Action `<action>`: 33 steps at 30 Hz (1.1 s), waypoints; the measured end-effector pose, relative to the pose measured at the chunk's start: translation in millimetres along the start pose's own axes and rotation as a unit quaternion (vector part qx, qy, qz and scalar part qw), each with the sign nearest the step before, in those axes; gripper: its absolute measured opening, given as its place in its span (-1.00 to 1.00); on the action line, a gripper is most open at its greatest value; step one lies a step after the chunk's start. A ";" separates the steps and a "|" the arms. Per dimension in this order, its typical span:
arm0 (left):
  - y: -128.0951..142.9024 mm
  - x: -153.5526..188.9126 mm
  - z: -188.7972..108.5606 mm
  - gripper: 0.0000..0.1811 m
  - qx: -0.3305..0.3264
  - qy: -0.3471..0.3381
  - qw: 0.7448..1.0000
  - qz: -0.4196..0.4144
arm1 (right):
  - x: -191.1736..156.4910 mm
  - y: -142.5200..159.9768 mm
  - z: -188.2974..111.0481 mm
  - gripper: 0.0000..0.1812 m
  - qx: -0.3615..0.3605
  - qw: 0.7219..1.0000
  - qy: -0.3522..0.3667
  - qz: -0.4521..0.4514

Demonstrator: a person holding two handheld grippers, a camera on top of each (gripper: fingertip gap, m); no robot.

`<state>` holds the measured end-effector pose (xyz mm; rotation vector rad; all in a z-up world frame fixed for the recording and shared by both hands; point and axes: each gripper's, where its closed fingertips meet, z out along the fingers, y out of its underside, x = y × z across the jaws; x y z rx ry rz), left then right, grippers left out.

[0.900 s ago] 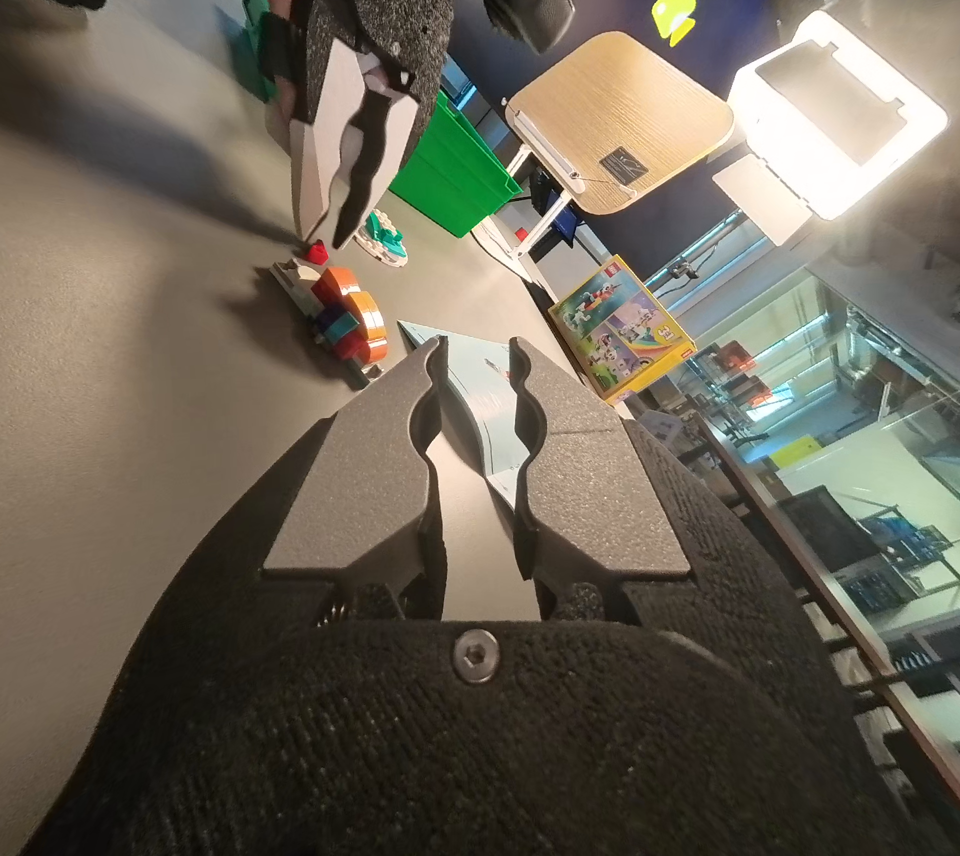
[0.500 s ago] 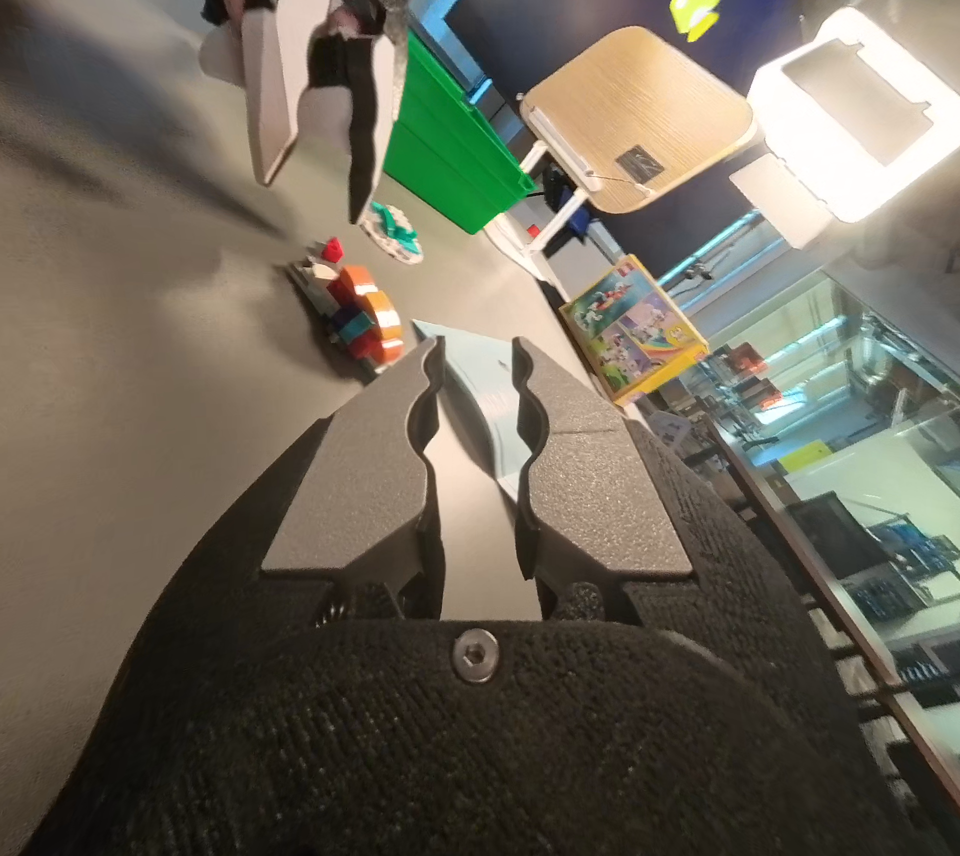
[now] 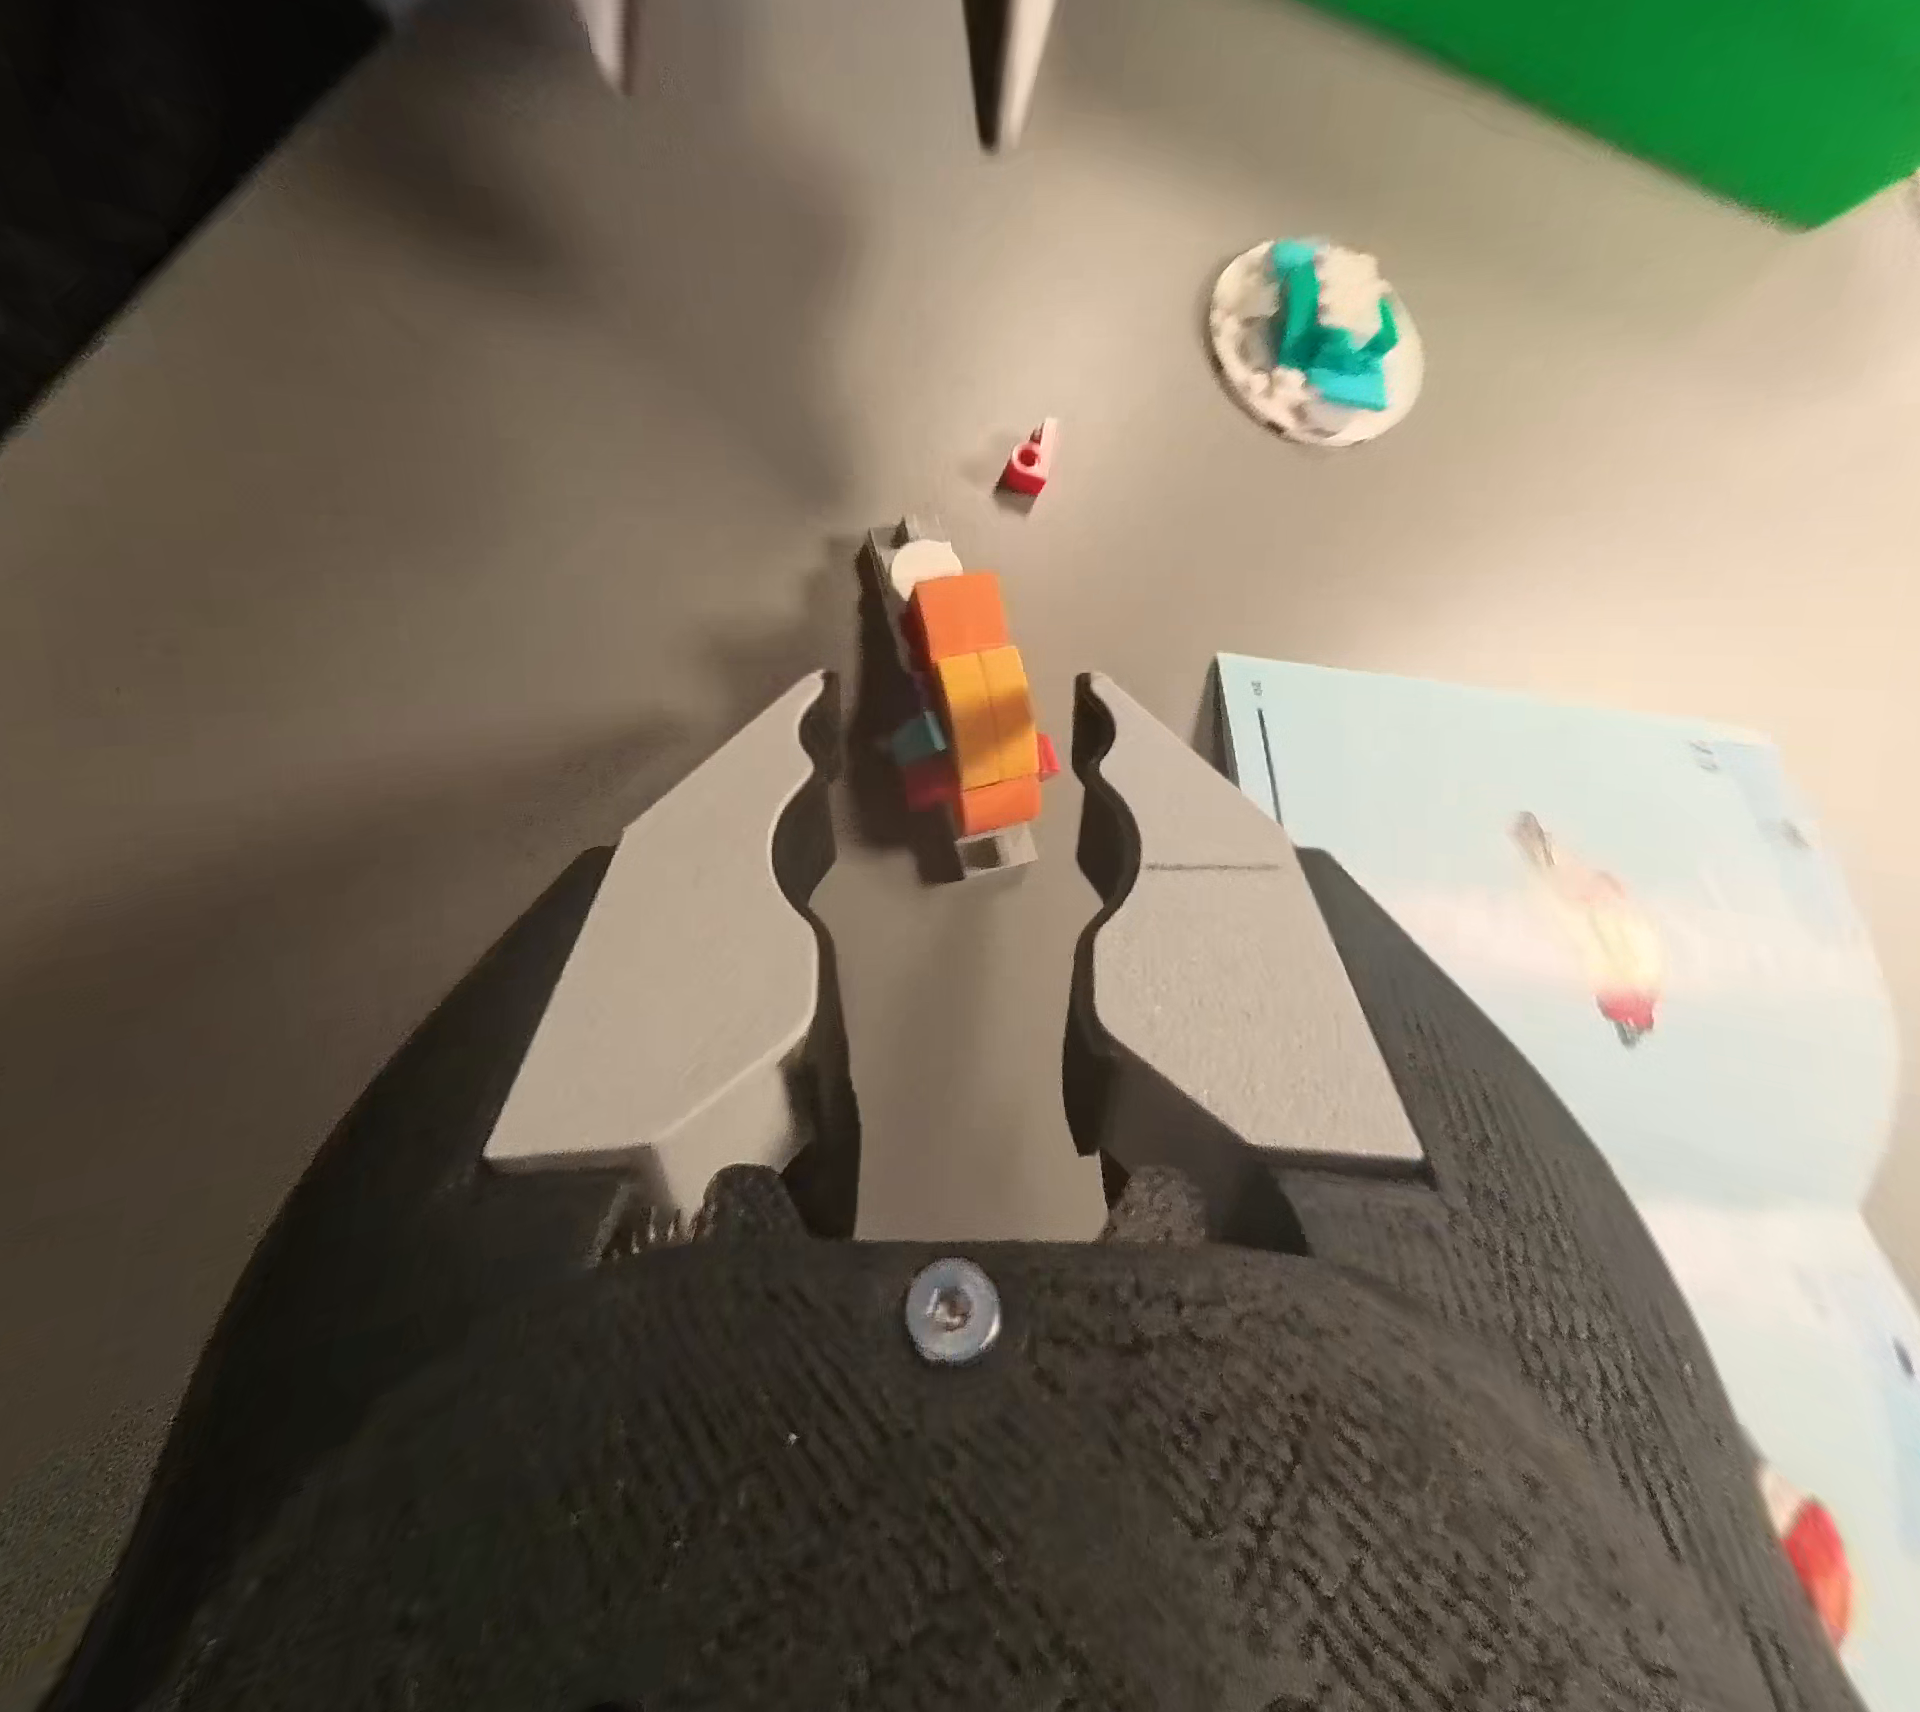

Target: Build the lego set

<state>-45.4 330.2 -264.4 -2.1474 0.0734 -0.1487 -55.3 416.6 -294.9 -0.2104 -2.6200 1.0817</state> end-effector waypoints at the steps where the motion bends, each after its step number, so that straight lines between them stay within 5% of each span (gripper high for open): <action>1: 1.6 2.2 -1.5 -0.36 0.002 0.002 1.000 0.004 | 0.8 2.5 3.1 -0.53 -0.015 1.000 -0.013 0.000; 8: 3.8 12.9 0.5 -0.42 0.039 0.016 0.998 0.042 | -1.1 11.2 14.5 -0.69 -0.063 0.993 -0.091 0.036; 11: -8.2 29.1 8.6 -0.62 0.084 0.045 0.991 0.095 | -8.4 -2.6 9.6 -0.69 -0.024 0.978 -0.170 0.116; 14: -25.7 21.8 13.3 -0.57 0.140 -0.006 0.979 0.150 | -8.5 -27.3 -1.6 -0.69 0.044 0.953 -0.238 0.183; 17: -30.3 2.8 14.9 -0.48 0.144 -0.107 0.949 0.261 | -9.8 -47.7 -12.2 -0.69 0.090 0.923 -0.298 0.225; 21: -37.0 -0.2 9.6 -0.81 0.141 -0.197 0.880 0.409 | -13.8 -64.0 -18.6 -0.69 0.121 0.898 -0.346 0.243; 28: -35.4 8.5 5.4 -0.65 0.160 -0.166 0.893 0.386 | -20.8 -71.3 -13.4 -0.69 0.114 0.891 -0.370 0.237; 30: -34.1 11.4 4.8 -0.88 0.158 -0.161 0.888 0.401 | -21.1 -74.3 -12.5 -0.70 0.119 0.887 -0.378 0.238; 33: -27.8 10.0 4.1 -0.88 0.119 -0.155 0.892 0.408 | -22.9 -73.1 -6.5 -0.70 0.110 0.891 -0.373 0.235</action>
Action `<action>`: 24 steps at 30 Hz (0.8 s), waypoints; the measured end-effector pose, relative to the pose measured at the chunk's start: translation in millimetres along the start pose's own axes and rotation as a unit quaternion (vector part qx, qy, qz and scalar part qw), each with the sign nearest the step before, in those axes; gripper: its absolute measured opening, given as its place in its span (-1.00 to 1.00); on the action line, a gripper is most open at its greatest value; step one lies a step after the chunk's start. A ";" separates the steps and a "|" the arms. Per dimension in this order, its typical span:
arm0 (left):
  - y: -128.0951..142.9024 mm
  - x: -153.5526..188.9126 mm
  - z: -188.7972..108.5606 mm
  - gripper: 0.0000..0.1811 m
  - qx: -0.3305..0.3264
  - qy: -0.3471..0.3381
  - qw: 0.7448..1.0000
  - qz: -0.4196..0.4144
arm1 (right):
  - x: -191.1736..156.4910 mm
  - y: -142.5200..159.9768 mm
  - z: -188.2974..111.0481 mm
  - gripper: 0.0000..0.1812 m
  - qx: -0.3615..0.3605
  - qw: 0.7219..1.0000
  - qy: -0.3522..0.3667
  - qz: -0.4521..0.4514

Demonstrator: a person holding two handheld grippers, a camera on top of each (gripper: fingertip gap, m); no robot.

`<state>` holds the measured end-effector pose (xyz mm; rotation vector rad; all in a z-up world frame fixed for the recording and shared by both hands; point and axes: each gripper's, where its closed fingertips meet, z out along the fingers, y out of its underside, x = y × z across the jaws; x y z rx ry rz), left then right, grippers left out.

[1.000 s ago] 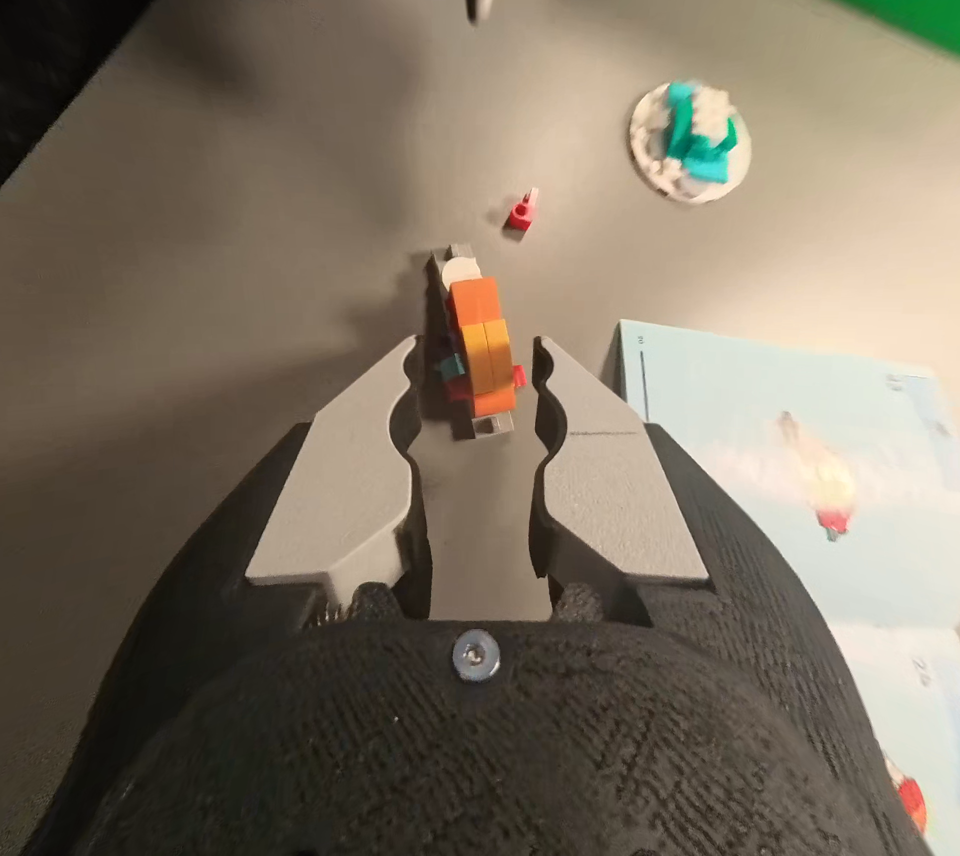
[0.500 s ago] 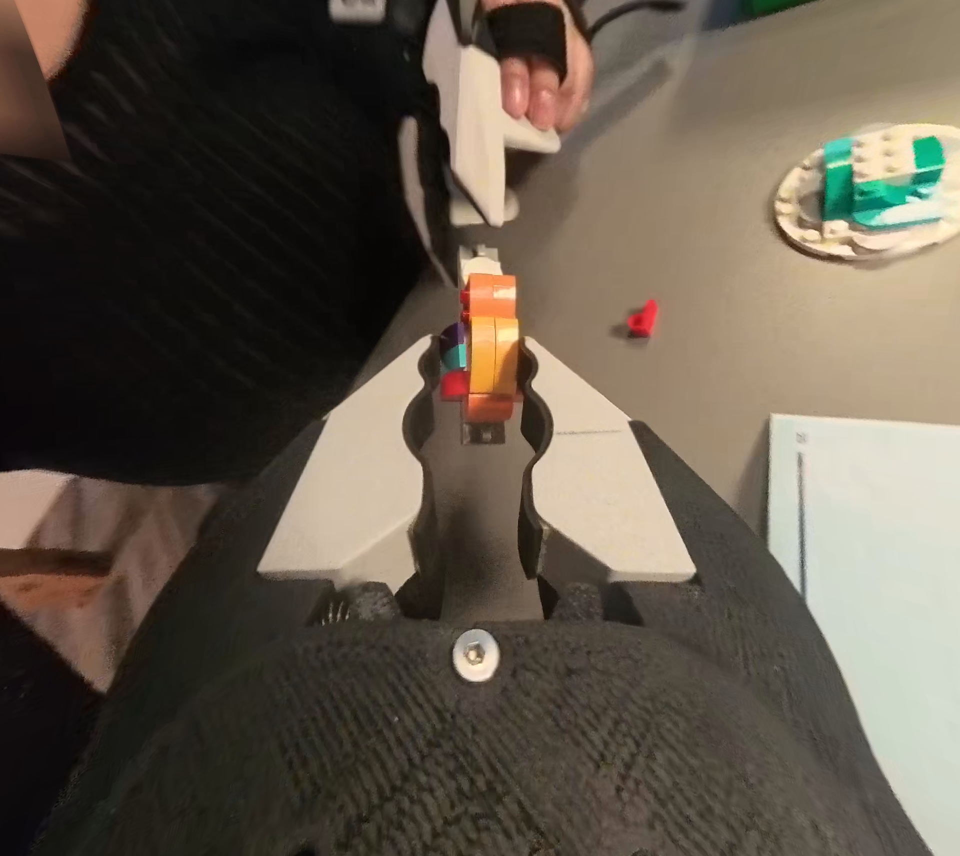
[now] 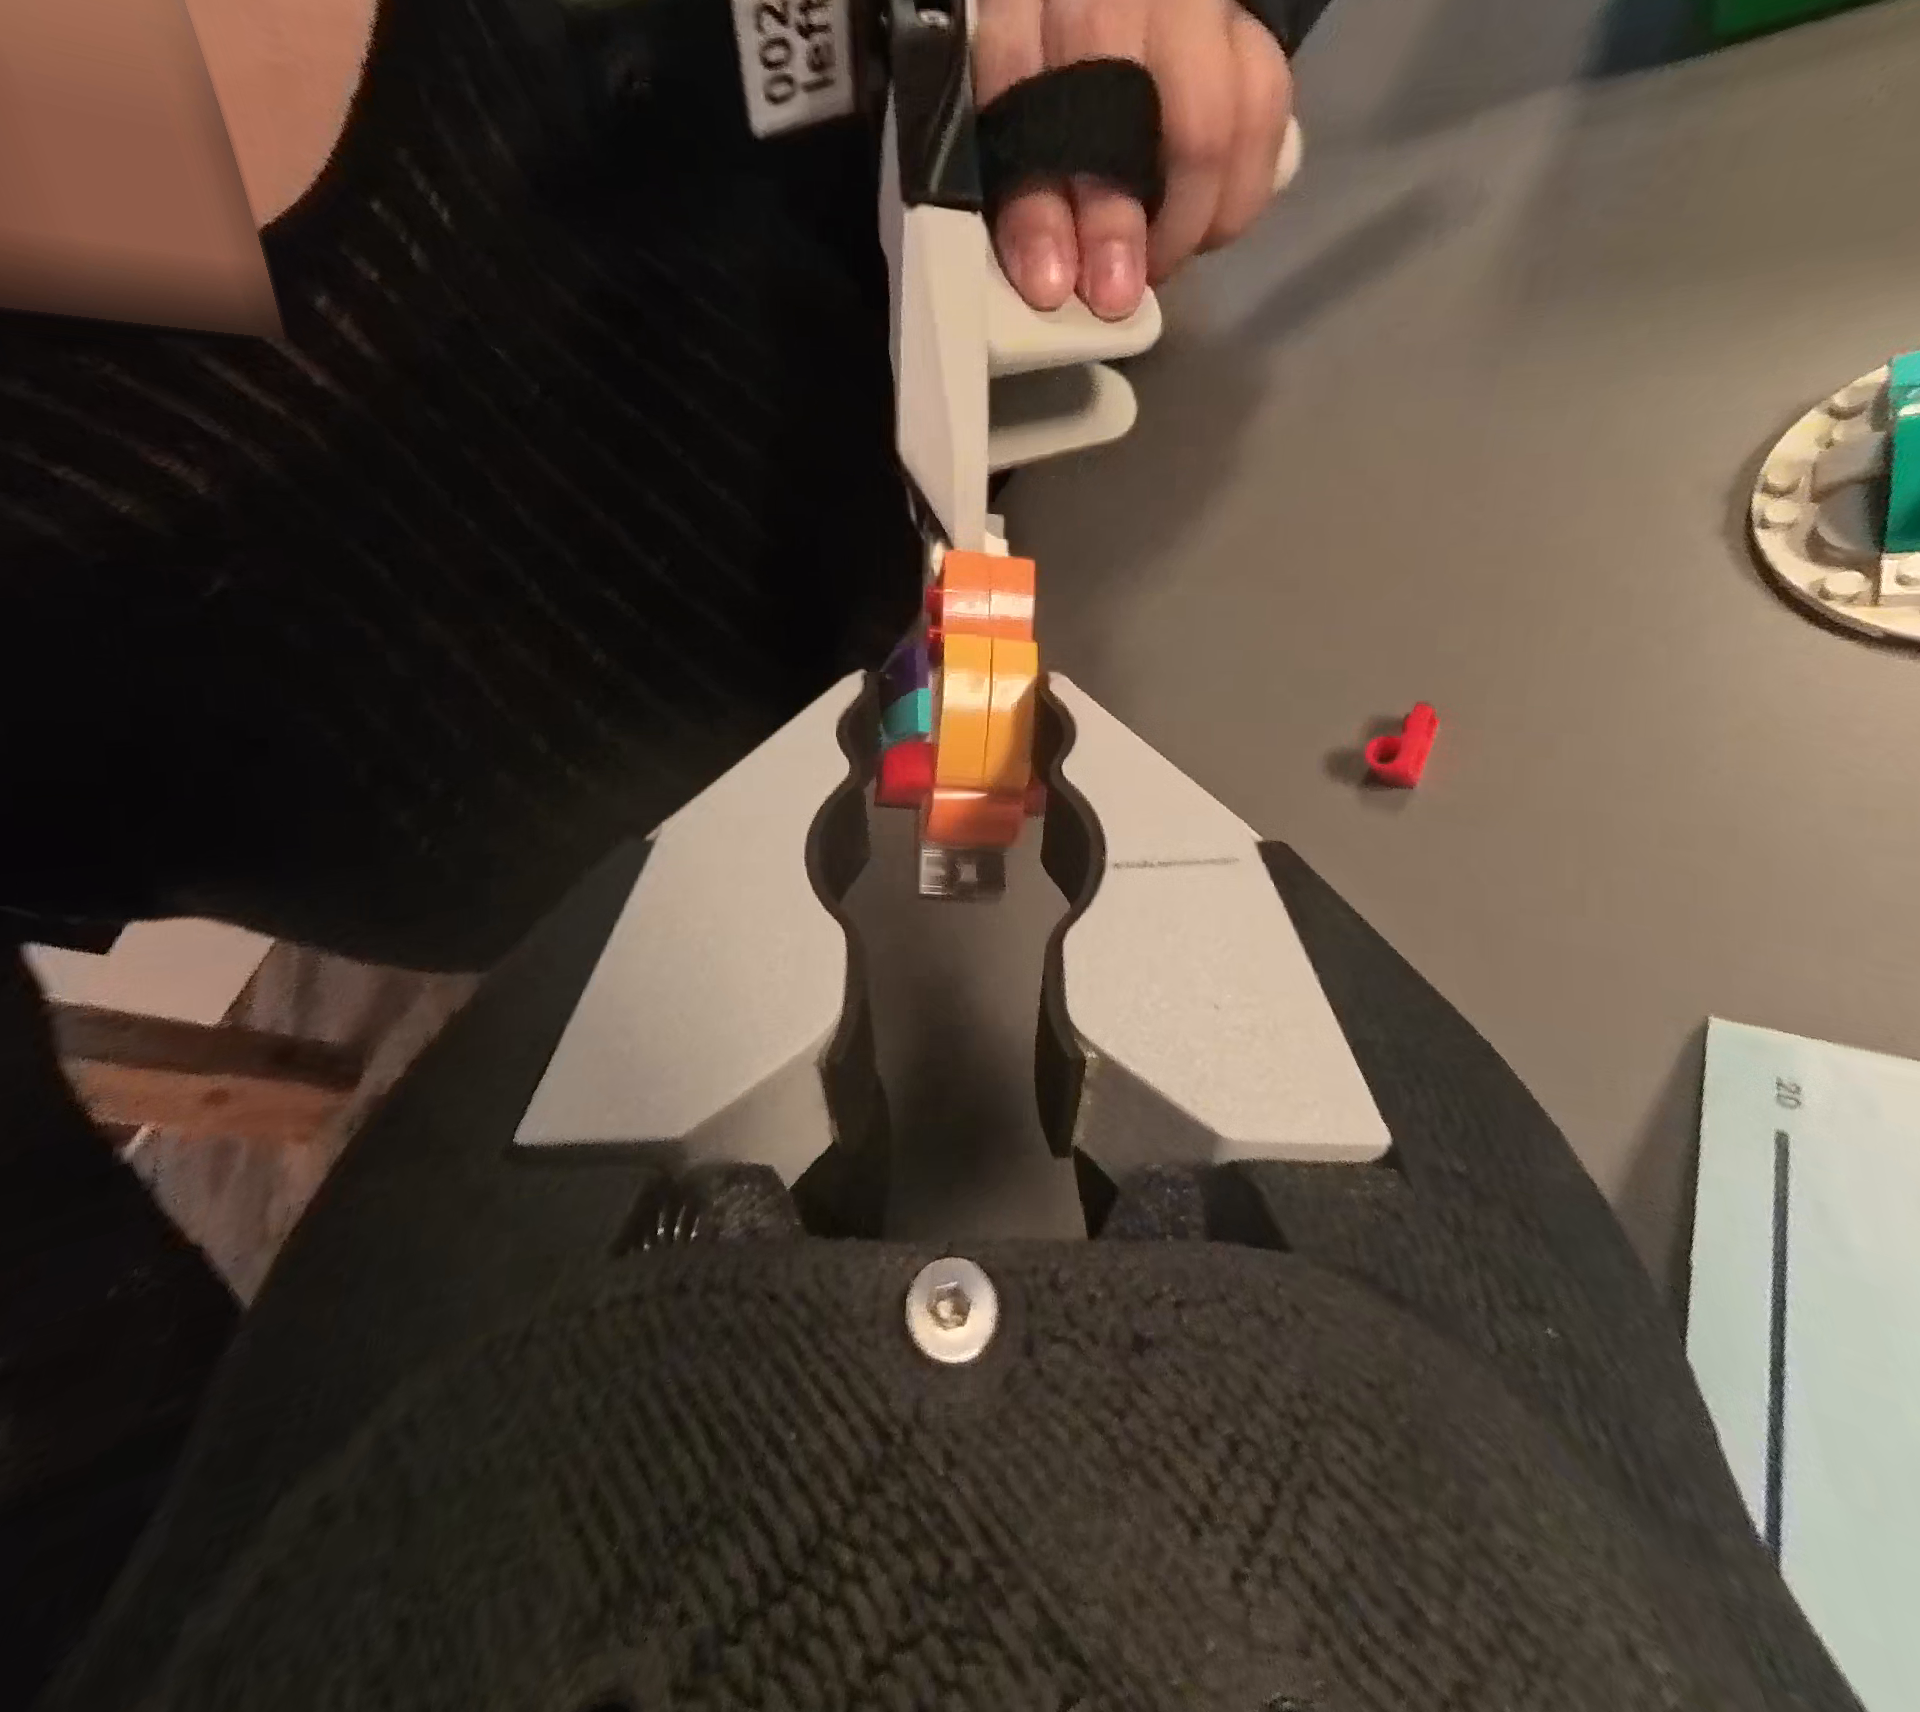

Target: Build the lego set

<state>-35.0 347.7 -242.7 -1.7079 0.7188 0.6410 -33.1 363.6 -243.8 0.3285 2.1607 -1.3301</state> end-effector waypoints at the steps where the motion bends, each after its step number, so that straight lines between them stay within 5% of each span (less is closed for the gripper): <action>1: 3.0 -1.0 -1.9 -0.88 -0.013 0.004 1.000 -0.015 | 3.2 -1.2 1.1 -0.69 0.004 1.000 0.012 0.000; 5: 24.0 -15.4 -17.7 -0.88 -0.065 -0.053 0.996 -0.035 | 35.5 -12.1 -12.6 -0.60 0.045 0.986 0.160 -0.025; 10: 56.8 -35.2 -48.4 -0.89 -0.123 -0.136 0.978 -0.102 | 82.1 8.8 -27.3 -0.76 0.019 0.911 0.411 -0.023; 18: 74.2 -59.1 -67.6 -0.89 -0.121 -0.212 0.956 -0.160 | 78.2 6.1 -6.8 -0.71 0.053 0.849 0.524 -0.052; 24: 49.2 -93.2 -44.0 -0.89 -0.002 -0.246 0.946 -0.211 | 78.1 6.5 -10.2 -0.73 0.110 0.830 0.547 -0.001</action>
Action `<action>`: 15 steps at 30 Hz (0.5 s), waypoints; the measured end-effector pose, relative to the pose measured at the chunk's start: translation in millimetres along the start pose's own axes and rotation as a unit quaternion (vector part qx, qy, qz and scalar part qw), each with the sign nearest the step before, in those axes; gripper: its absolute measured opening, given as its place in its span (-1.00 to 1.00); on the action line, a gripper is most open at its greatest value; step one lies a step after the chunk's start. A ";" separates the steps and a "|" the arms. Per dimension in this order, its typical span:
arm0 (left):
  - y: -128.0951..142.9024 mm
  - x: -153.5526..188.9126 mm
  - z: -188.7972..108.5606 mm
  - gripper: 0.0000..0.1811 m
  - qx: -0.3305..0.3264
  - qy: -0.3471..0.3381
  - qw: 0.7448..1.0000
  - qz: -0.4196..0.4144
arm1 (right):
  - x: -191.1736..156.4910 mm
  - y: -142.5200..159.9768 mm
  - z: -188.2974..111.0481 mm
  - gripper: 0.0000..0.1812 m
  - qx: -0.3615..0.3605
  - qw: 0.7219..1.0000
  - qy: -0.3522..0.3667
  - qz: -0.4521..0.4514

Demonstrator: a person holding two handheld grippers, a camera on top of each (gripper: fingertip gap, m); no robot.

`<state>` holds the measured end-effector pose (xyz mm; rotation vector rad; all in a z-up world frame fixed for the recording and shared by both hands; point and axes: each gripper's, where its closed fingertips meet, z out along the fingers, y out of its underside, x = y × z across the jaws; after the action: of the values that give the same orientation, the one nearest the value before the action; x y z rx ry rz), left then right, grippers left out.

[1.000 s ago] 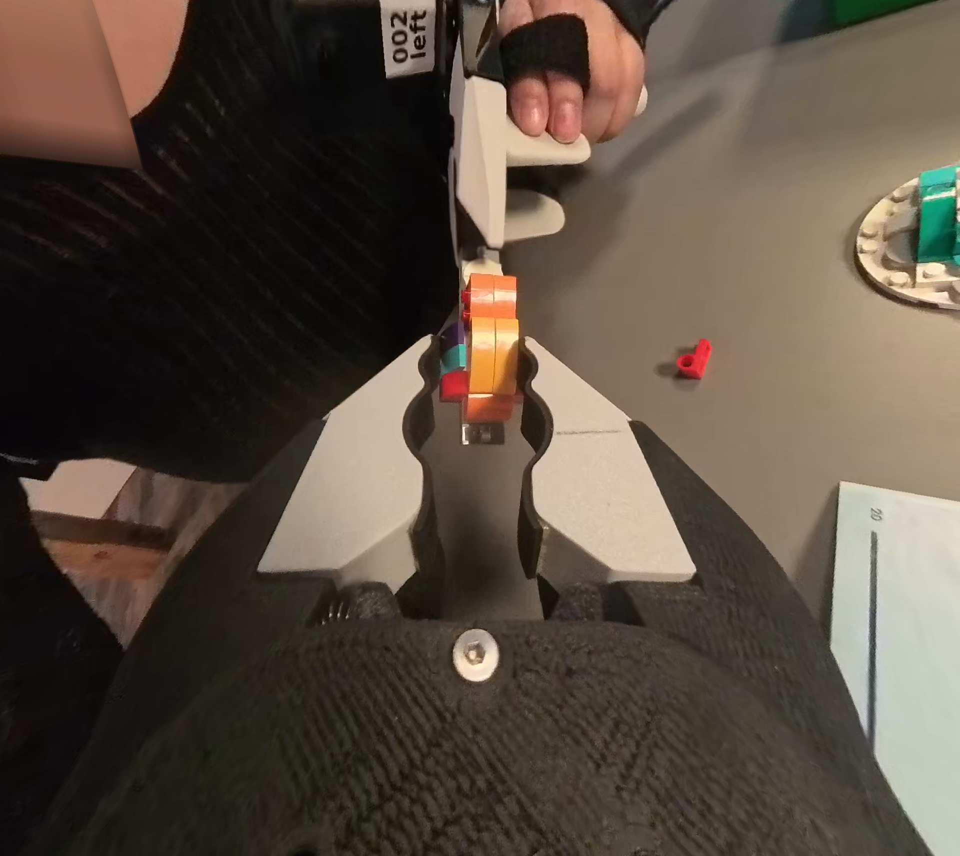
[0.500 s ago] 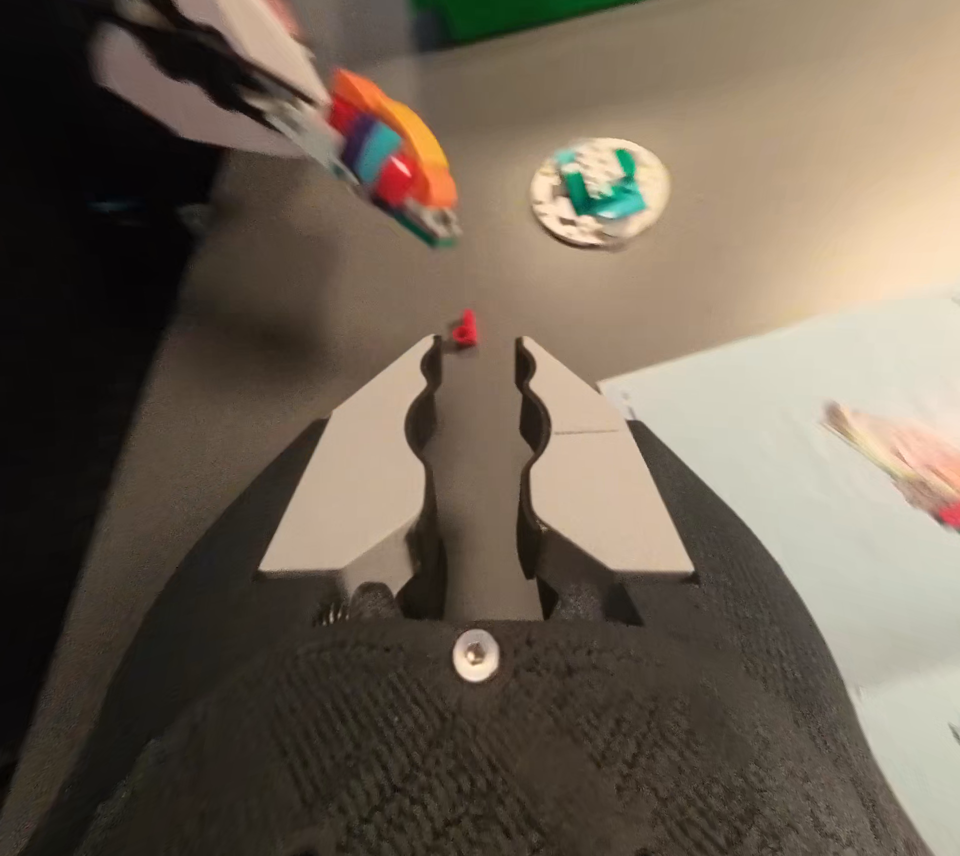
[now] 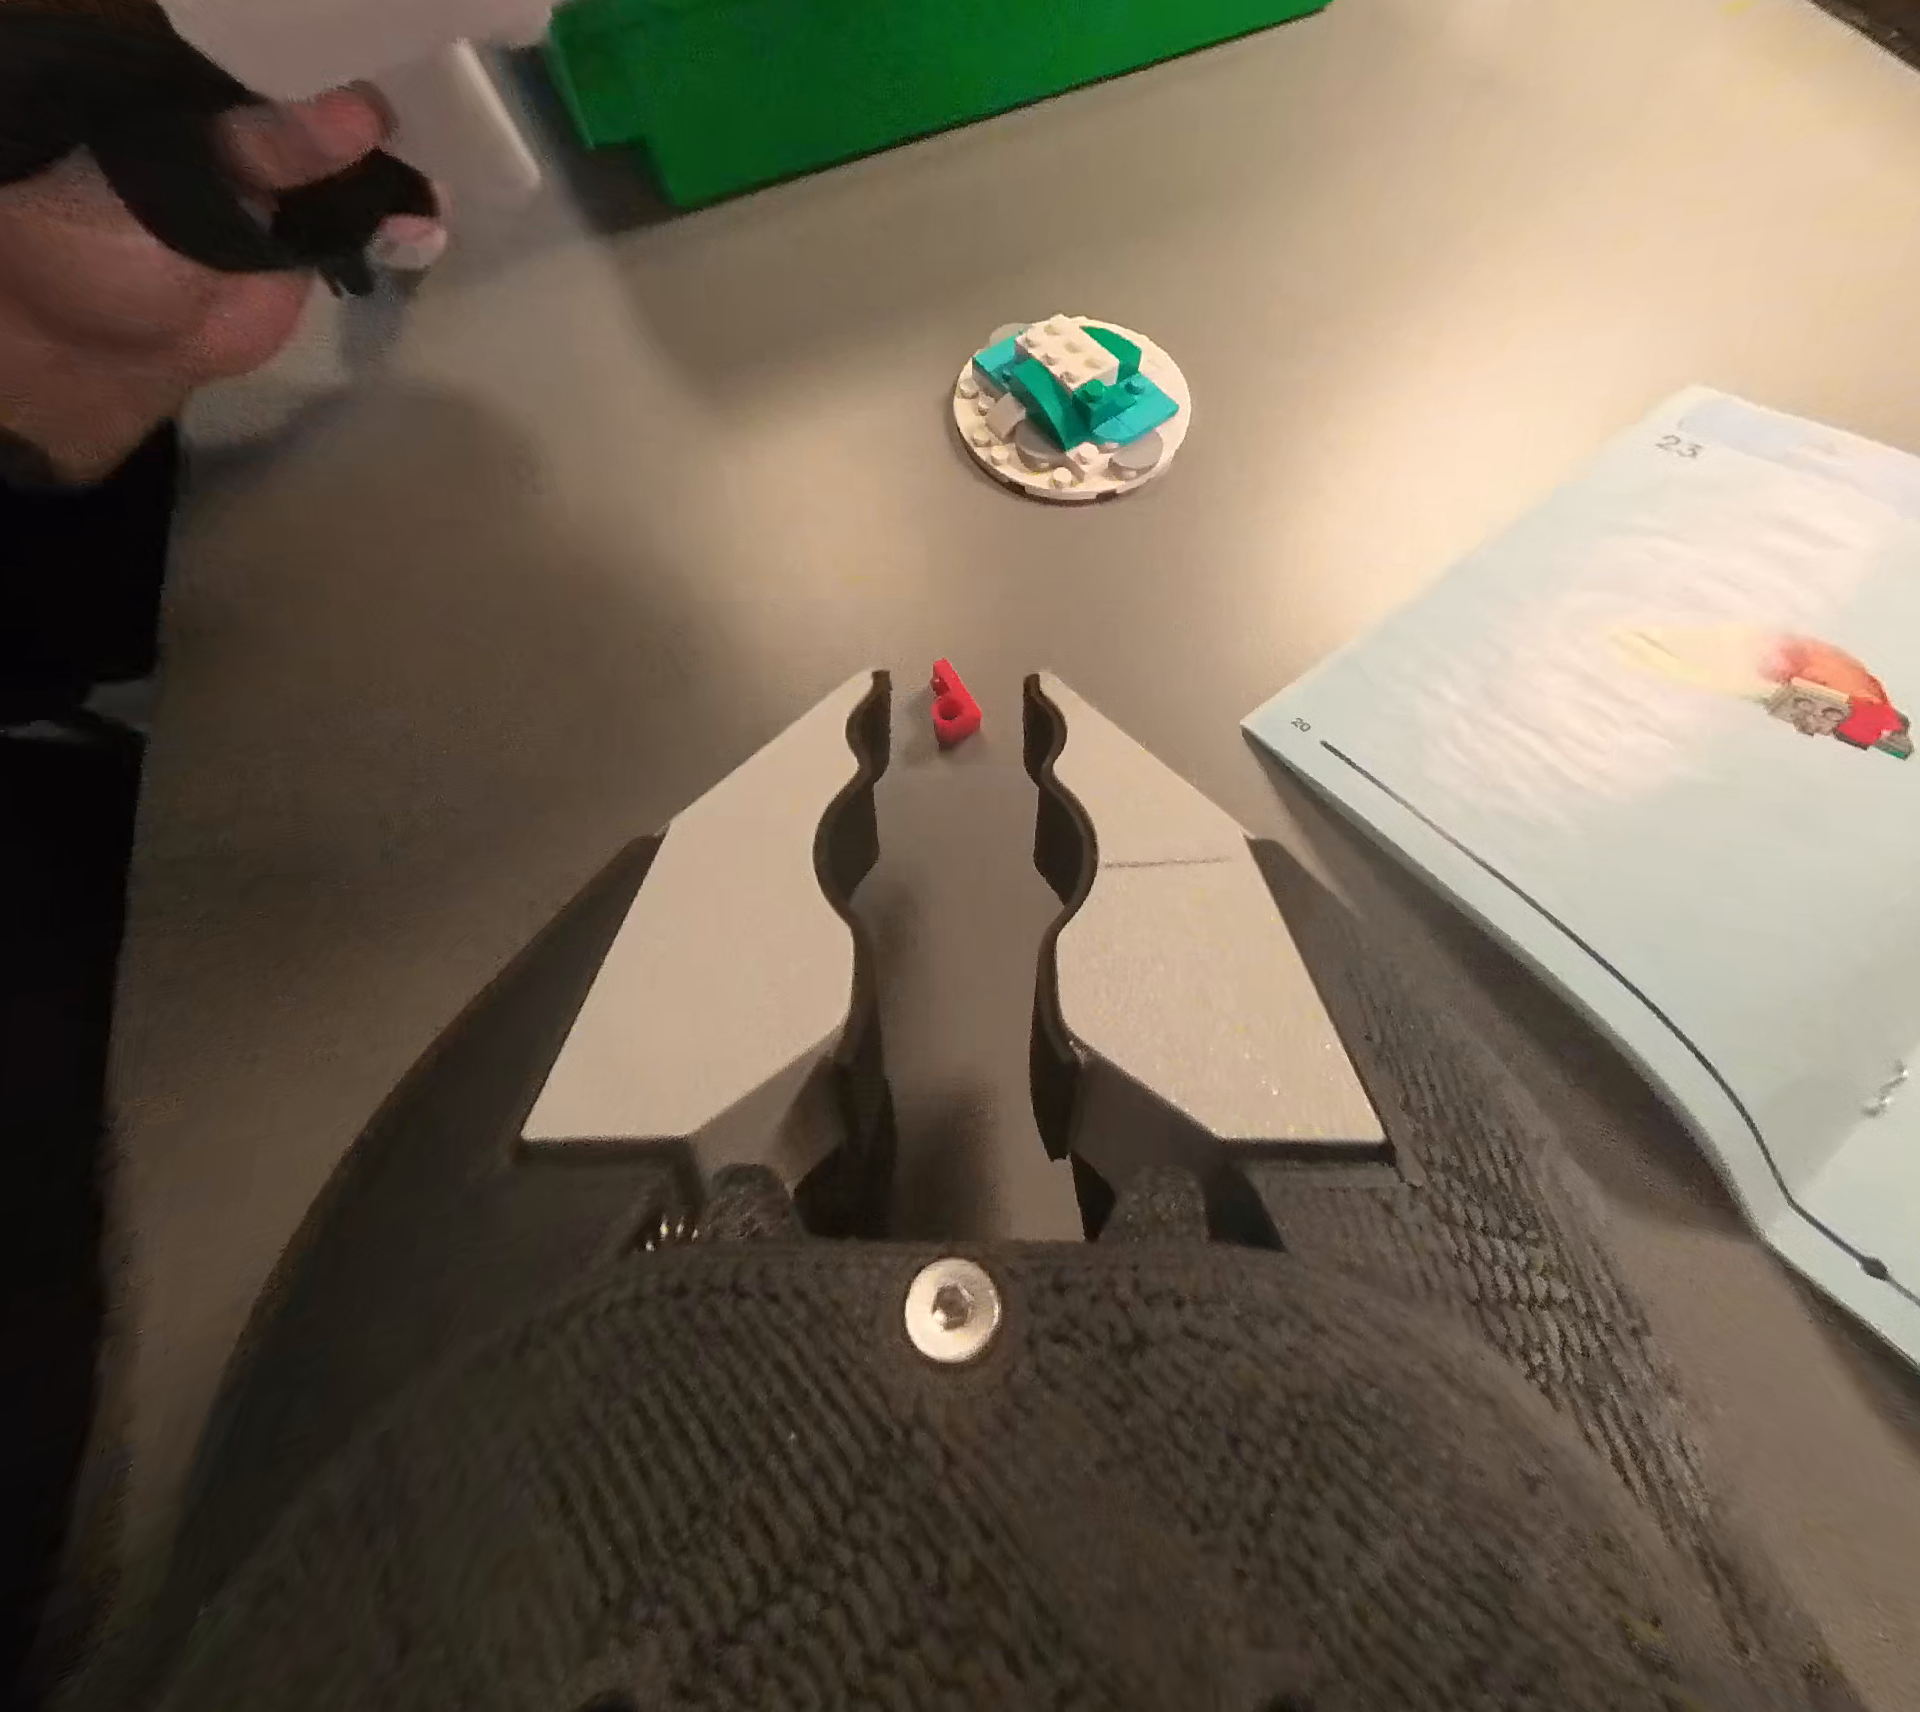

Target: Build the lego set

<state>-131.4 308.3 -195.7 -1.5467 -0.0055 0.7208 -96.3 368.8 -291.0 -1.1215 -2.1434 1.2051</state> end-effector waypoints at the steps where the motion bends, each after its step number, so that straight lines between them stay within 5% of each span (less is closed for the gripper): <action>1: -0.7 -1.1 5.1 -0.89 0.007 -0.004 1.000 -0.001 | 0.3 1.6 0.1 -0.73 -0.001 1.000 0.001 -0.004; 7: 6.4 1.4 11.6 -0.89 0.022 -0.010 1.000 0.002 | -6.2 27.8 5.3 -0.65 -0.075 0.996 -0.037 -0.031; 15: 17.6 -7.7 8.9 -0.89 0.004 -0.028 0.999 -0.023 | -1.7 13.1 11.1 -0.78 -0.087 0.986 -0.028 -0.137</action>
<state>-148.7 310.7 -207.6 -1.5137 -0.0797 0.7263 -97.3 365.7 -307.9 -0.8319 -2.3889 0.9522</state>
